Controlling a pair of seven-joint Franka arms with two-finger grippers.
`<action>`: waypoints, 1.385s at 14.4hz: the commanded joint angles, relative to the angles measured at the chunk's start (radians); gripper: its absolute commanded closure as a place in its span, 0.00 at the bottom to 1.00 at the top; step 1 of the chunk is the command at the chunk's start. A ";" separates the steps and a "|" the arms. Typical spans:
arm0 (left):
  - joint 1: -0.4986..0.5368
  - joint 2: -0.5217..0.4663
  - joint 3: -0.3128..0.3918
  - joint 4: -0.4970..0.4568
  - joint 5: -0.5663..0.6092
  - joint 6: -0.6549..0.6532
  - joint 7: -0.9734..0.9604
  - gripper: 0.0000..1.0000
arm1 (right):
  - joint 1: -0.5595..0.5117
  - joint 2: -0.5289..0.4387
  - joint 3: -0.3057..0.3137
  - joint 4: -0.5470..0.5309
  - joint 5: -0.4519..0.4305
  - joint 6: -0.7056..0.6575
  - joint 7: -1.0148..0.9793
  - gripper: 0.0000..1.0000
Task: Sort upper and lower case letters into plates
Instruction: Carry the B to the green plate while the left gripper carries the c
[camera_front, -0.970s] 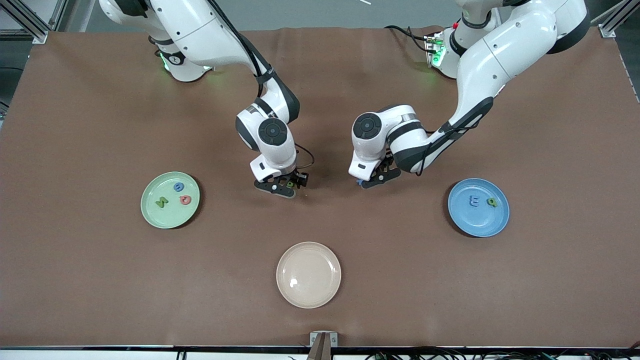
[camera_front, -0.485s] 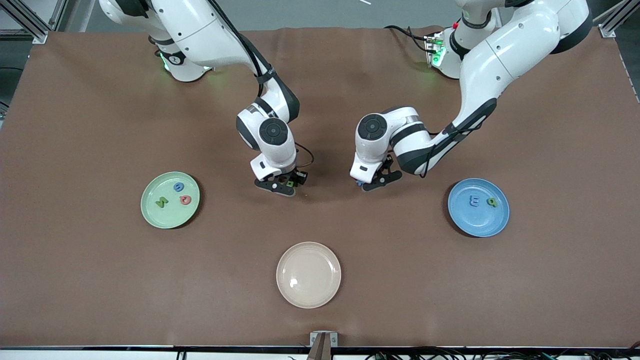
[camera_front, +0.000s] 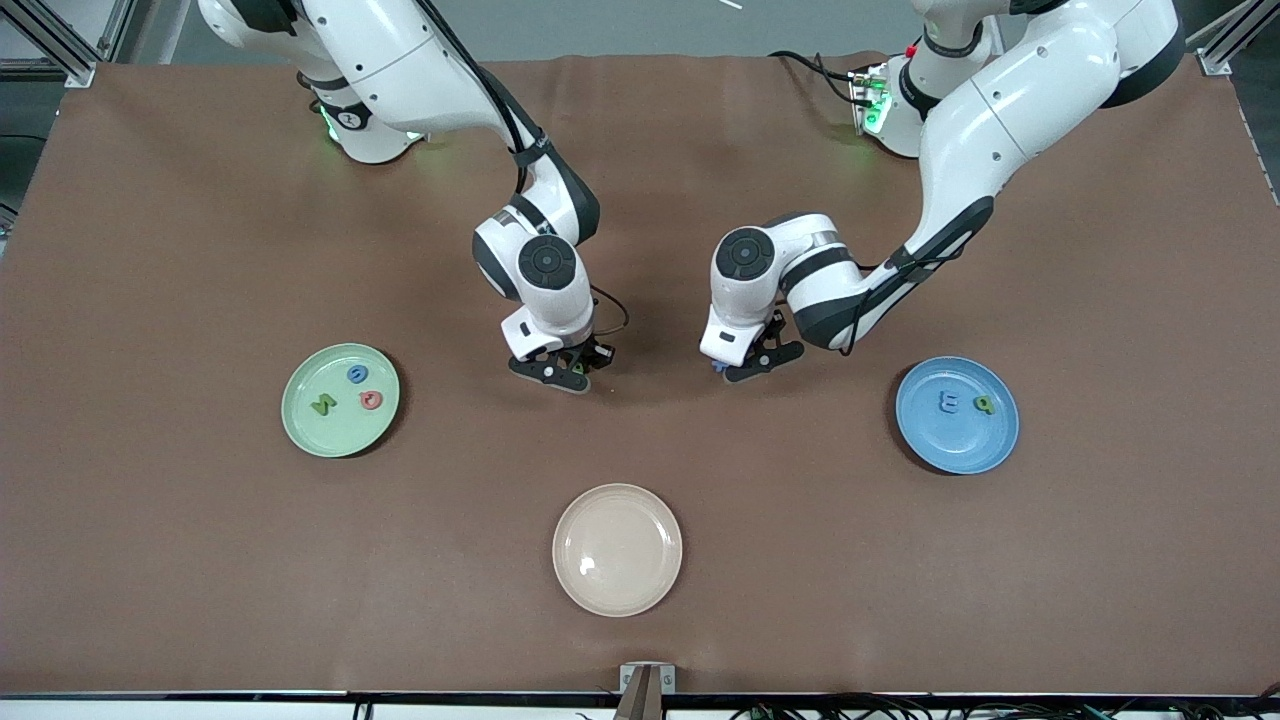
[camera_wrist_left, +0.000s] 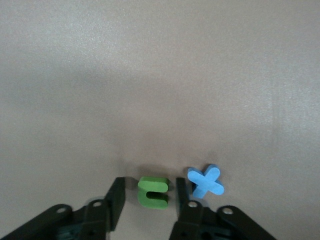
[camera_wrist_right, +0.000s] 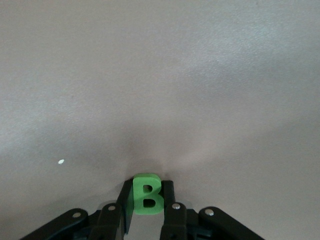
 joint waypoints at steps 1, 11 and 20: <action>-0.003 -0.004 0.005 -0.004 -0.012 0.011 -0.009 0.60 | -0.036 -0.040 0.001 -0.017 -0.015 -0.058 0.008 1.00; -0.003 -0.001 0.005 -0.005 -0.007 0.039 -0.009 0.85 | -0.423 -0.214 -0.002 -0.083 -0.021 -0.241 -0.625 1.00; 0.212 -0.064 -0.172 -0.011 -0.016 -0.148 0.105 0.93 | -0.680 -0.161 0.001 -0.093 -0.021 -0.118 -0.974 1.00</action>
